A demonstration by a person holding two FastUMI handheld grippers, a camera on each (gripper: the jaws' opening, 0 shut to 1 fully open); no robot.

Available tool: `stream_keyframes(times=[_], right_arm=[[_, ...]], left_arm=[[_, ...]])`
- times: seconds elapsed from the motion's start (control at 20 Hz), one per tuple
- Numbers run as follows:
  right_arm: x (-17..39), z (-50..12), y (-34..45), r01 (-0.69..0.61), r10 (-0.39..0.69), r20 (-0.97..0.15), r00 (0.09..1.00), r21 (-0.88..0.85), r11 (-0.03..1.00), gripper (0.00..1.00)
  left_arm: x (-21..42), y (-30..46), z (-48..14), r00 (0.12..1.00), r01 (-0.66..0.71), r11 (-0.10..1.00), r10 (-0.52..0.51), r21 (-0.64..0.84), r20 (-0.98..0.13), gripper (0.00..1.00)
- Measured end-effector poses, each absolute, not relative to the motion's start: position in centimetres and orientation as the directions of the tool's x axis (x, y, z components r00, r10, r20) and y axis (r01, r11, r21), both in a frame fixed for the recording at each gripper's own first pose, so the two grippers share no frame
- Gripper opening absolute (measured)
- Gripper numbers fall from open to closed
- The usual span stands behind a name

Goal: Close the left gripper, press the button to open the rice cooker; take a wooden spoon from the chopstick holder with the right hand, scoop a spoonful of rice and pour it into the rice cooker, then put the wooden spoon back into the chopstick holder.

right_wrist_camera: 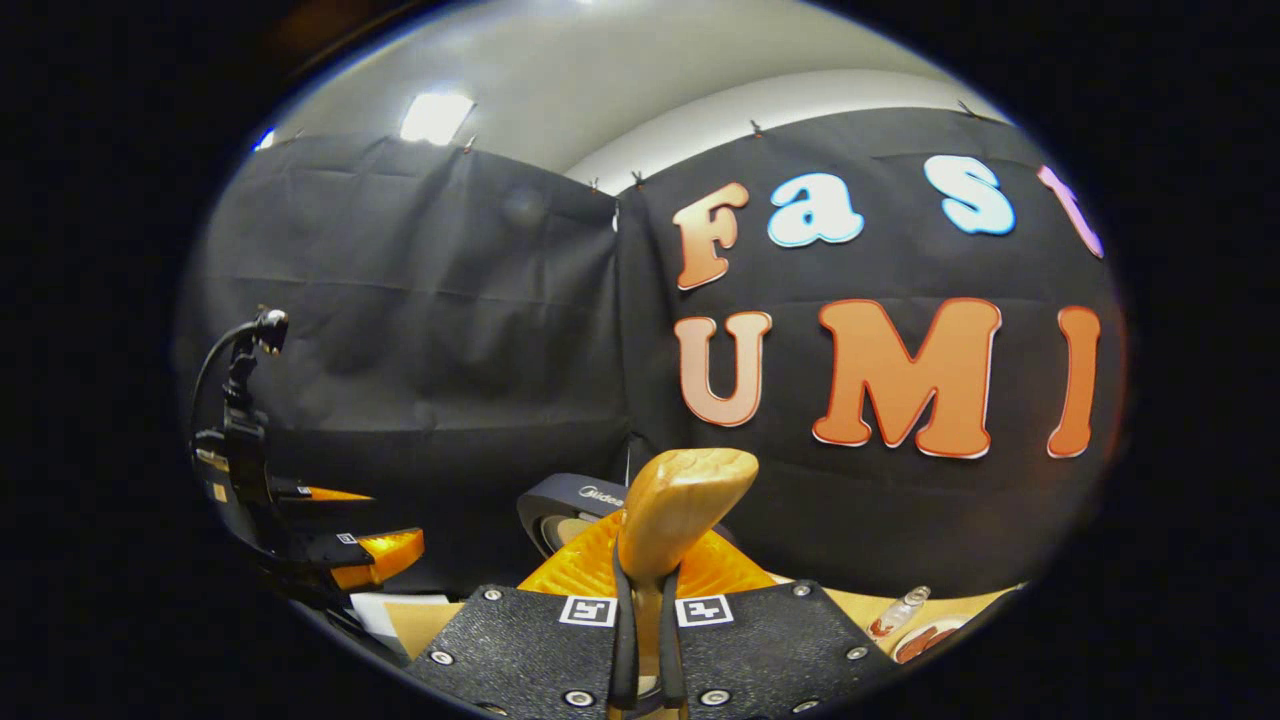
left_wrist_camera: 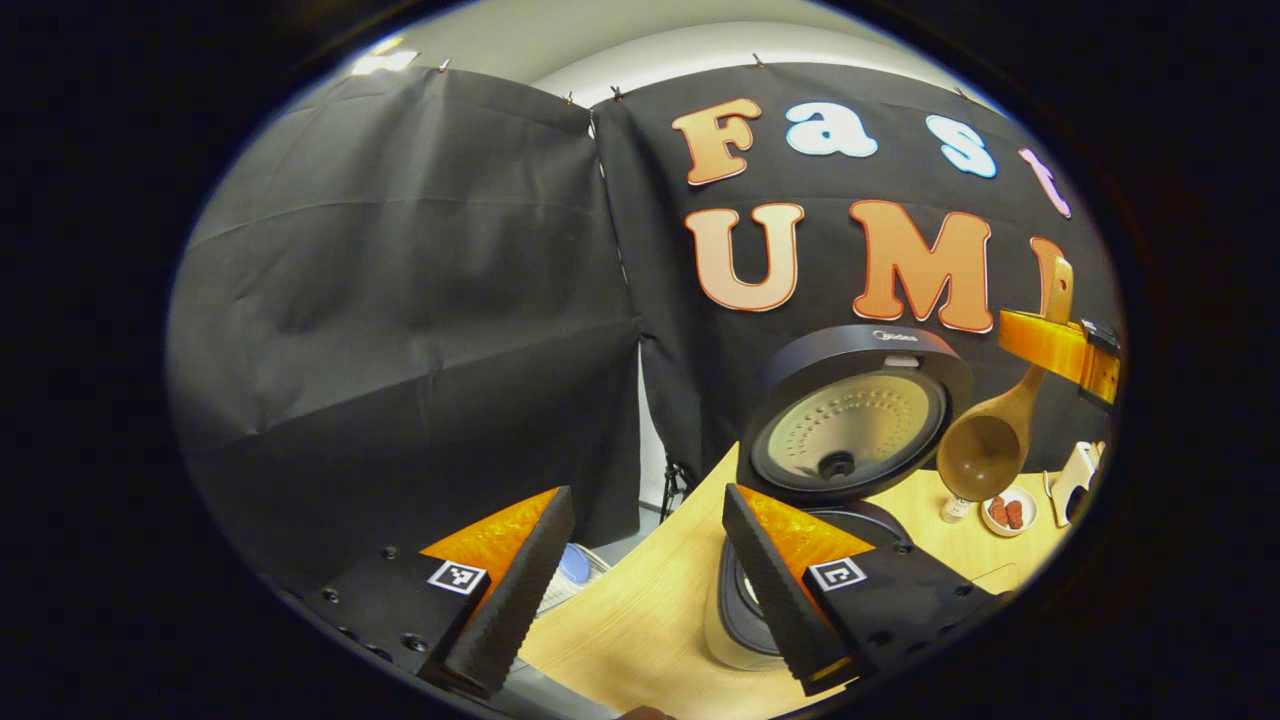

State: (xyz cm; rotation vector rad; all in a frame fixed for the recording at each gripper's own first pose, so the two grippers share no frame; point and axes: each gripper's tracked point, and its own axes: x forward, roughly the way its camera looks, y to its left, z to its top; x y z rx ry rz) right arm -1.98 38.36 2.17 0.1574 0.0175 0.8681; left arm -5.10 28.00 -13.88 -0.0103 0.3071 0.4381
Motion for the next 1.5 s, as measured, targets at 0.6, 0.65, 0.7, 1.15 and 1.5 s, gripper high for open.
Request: stream_keyframes(times=[0.6,0.65,0.7,1.15,1.5], right_arm=[[1.8,-10.2,11.1,-0.405,0.449,-0.224,0.865,0.216,0.888,0.07],[2.0,-10.9,9.2,-0.372,0.420,-0.240,0.875,0.223,0.901,0.08],[1.9,-11.6,7.4,-0.340,0.393,-0.256,0.883,0.229,0.912,0.07],[-2.5,-21.6,-2.9,-0.125,0.258,-0.438,0.861,0.309,0.943,0.08],[-4.5,-28.9,-3.5,-0.018,0.195,-0.512,0.836,0.329,0.944,0.08]], left_arm=[[-3.3,19.7,-13.5,0.867,-0.371,0.928,0.356,0.025,-0.349,1.00],[-3.1,18.9,-13.5,0.868,-0.363,0.931,0.348,0.026,-0.353,1.00],[-2.8,18.1,-13.3,0.870,-0.358,0.933,0.343,0.026,-0.353,1.00],[-0.7,13.5,-10.2,0.891,-0.329,0.944,0.324,0.041,-0.317,0.96],[1.2,11.9,-8.5,0.904,-0.282,0.955,0.295,0.088,-0.311,1.00]])
